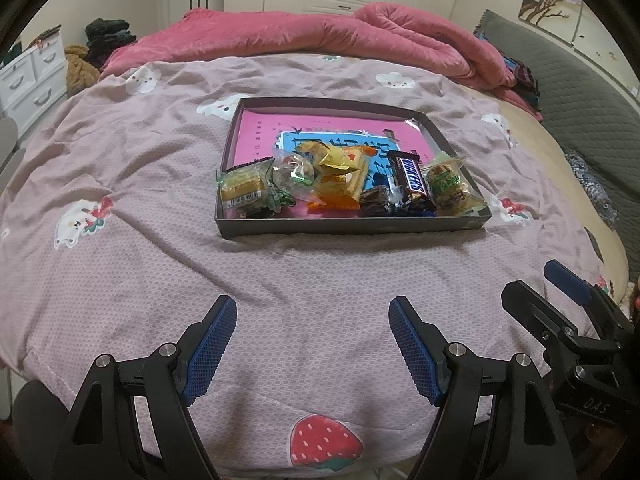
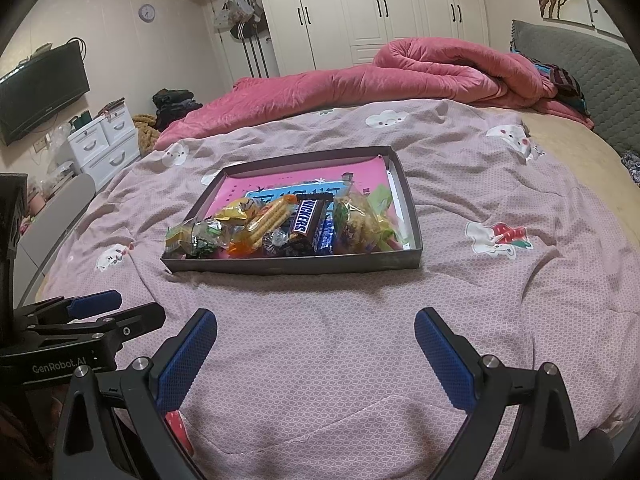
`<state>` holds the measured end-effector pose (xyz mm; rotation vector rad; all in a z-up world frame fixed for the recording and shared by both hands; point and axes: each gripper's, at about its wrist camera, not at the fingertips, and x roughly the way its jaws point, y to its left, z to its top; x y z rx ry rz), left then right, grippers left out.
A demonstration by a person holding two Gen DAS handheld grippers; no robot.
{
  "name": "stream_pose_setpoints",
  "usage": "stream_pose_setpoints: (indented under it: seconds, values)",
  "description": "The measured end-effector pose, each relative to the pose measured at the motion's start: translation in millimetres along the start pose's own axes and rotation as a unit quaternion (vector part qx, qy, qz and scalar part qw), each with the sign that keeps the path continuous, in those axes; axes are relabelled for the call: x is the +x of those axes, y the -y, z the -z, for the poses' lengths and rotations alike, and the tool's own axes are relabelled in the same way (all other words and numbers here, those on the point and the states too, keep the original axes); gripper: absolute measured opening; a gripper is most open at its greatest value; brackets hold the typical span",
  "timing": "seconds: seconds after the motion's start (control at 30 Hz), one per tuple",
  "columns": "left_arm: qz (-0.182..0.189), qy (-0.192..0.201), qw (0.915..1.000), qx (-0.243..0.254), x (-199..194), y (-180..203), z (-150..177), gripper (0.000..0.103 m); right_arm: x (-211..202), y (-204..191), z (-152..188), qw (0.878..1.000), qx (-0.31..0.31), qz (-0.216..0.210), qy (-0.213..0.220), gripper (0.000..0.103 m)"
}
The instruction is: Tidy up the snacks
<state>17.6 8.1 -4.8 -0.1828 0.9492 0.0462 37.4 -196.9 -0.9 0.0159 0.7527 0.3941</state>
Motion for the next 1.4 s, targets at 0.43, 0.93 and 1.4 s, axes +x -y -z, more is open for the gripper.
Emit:
stream_pose_setpoints:
  seconds: [0.43, 0.93, 1.4]
  values:
    - [0.000, 0.000, 1.0000, 0.000, 1, 0, 0, 0.080, 2, 0, 2, 1.000, 0.000, 0.002, -0.004, 0.100]
    - [-0.012, 0.002, 0.9999, 0.011, 1, 3, 0, 0.080, 1, 6, 2, 1.000, 0.002, 0.005, -0.001, 0.100]
    - [-0.051, 0.041, 0.9970, -0.042, 11, -46, -22, 0.081, 13, 53, -15, 0.998, 0.044, 0.039, 0.016, 0.102]
